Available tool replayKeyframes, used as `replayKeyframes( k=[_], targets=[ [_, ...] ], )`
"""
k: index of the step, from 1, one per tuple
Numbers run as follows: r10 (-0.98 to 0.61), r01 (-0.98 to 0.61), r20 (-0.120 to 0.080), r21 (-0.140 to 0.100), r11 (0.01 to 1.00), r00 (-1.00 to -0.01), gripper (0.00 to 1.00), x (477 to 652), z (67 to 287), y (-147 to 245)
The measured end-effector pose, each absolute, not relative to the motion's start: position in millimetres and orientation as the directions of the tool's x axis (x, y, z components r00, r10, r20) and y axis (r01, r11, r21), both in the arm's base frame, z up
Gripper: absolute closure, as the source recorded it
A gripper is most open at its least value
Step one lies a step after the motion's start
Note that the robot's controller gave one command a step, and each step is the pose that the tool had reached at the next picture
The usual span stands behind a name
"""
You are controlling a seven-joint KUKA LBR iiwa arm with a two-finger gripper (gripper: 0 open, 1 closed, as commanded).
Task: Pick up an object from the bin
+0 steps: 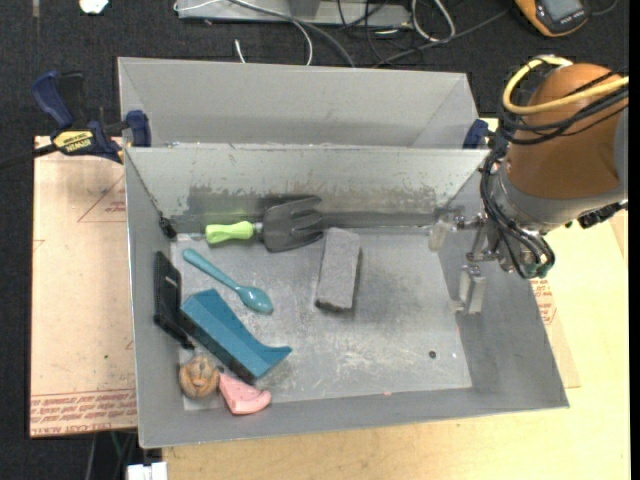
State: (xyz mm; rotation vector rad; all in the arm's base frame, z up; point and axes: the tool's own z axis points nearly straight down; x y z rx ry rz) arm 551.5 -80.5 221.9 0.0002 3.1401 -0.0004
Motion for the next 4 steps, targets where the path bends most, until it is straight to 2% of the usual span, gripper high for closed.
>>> replayKeyframes(
  k=[1,2,3,4],
  targets=[
    [-0.171,-0.171,-0.007,-0.003,0.985,-0.985,0.0,580.9,183,-27],
    [-0.564,-0.564,-0.005,-0.002,0.826,-0.826,0.0,593.6,161,-1],
    [-0.684,-0.684,-0.006,-0.001,0.73,-0.73,0.0,609.4,144,34],
    [-0.831,-0.831,-0.004,-0.003,0.556,-0.556,0.0,619.4,66,24]
  ],
)
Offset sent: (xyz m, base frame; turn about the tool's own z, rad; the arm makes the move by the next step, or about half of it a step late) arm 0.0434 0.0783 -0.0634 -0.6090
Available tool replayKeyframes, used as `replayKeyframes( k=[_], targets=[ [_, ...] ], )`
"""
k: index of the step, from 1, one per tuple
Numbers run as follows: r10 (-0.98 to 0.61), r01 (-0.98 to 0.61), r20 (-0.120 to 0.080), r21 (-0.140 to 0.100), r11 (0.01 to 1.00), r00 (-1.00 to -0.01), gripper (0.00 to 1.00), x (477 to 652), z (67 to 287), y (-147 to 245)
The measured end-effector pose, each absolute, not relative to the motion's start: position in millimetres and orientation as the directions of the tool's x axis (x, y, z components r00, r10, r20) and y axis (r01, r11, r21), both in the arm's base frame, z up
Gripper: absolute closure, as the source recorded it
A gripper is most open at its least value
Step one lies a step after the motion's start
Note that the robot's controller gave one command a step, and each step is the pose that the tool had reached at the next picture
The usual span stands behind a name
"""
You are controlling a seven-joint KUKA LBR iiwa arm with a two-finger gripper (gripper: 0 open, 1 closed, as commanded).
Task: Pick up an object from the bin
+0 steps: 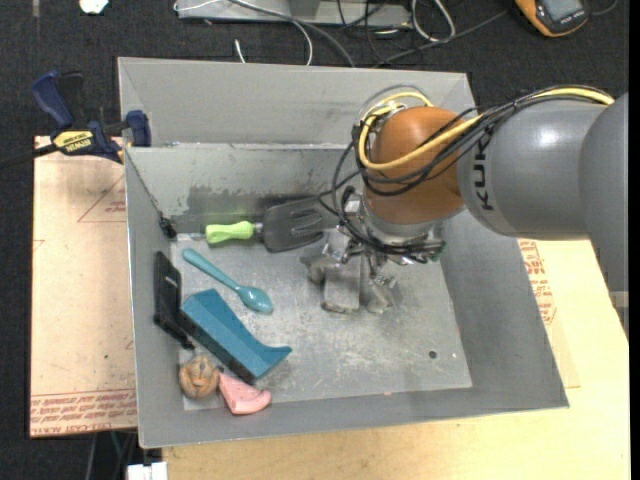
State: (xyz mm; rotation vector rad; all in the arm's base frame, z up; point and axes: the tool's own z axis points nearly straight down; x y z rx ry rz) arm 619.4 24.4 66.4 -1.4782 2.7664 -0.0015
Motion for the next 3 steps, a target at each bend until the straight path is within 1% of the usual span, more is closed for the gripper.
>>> replayKeyframes(
  k=[1,2,3],
  targets=[
    [-0.986,-0.986,-0.011,-0.015,0.164,-0.164,1.0,627.8,71.5,32.0],
    [-0.986,-0.986,-0.011,-0.015,0.164,-0.164,1.0,627.8,71.5,32.0],
    [-0.986,-0.986,-0.012,-0.015,0.166,-0.166,1.0,627.6,77.0,32.4]
  ],
)
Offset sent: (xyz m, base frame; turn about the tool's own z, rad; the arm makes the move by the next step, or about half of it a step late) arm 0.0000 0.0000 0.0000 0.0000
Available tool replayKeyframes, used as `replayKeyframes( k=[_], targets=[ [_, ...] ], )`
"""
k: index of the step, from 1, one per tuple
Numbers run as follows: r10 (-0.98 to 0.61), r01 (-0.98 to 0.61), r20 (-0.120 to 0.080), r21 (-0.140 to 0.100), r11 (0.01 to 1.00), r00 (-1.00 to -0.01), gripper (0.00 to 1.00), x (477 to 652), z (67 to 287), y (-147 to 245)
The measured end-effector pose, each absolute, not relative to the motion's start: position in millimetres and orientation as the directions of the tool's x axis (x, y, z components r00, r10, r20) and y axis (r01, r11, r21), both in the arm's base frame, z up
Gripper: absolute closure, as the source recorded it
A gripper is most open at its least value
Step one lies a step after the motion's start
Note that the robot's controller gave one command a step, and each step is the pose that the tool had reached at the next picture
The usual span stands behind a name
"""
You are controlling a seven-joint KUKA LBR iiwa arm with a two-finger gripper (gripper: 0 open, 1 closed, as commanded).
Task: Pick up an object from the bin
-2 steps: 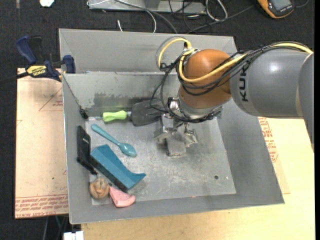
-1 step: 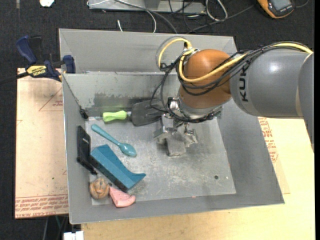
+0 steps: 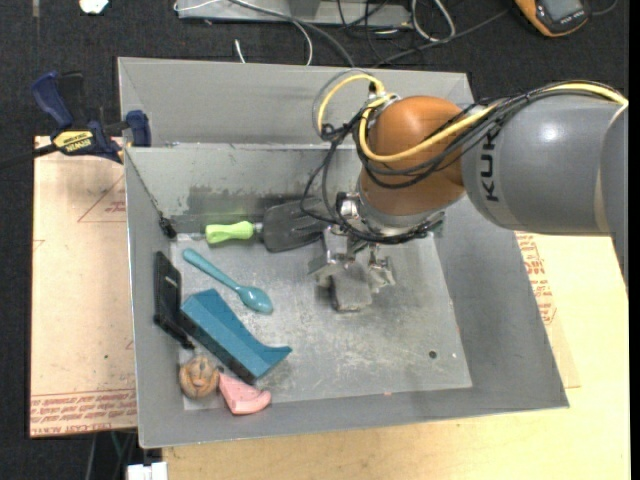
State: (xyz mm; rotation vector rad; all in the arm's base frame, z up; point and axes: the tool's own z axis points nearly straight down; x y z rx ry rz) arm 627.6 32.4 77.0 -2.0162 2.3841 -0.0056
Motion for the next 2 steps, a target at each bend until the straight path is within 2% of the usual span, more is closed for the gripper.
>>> replayKeyframes(
  k=[1,2],
  targets=[
    [-0.986,-0.986,-0.013,-0.012,0.168,-0.168,1.0,626.5,112,33],
    [-0.985,-0.985,-0.015,-0.017,0.171,-0.171,1.0,627.9,127,34]
  ],
)
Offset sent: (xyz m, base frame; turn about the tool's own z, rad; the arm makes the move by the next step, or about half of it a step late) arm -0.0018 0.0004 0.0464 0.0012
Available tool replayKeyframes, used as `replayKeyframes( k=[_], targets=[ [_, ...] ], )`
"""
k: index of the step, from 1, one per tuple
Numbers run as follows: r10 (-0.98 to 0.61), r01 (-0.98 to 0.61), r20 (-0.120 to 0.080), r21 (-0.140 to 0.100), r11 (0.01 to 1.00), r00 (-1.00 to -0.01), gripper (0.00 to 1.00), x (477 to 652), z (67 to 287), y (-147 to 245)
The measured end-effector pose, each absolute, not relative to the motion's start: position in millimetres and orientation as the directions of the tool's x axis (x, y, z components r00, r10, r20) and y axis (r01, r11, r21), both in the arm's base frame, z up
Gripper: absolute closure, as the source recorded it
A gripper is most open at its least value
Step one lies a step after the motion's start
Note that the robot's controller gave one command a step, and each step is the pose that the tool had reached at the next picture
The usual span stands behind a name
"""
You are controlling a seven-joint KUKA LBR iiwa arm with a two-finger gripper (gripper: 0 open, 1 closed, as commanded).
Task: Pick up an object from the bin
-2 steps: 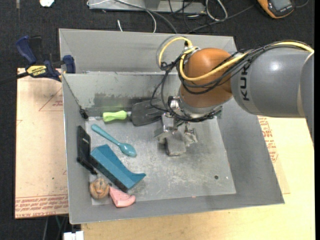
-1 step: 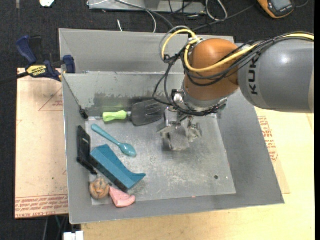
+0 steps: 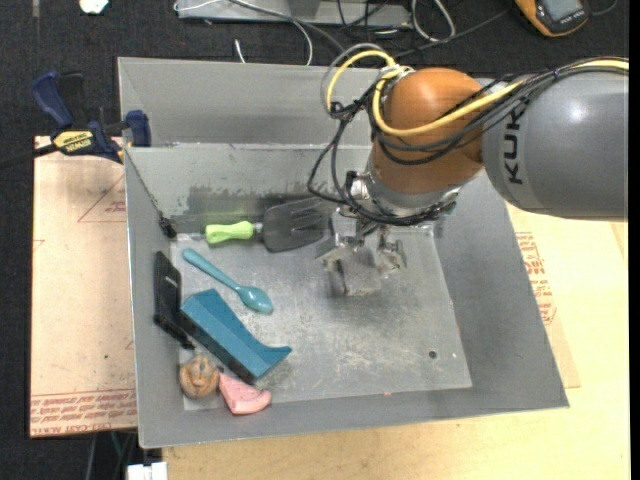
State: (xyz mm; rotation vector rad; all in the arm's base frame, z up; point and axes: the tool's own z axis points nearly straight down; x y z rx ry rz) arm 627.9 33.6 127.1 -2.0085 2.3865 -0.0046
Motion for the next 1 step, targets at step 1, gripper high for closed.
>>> replayKeyframes(
  k=[1],
  targets=[
    [-0.985,-0.985,-0.015,-0.008,0.172,-0.172,1.0,625.8,132.9,34.0]
  ],
)
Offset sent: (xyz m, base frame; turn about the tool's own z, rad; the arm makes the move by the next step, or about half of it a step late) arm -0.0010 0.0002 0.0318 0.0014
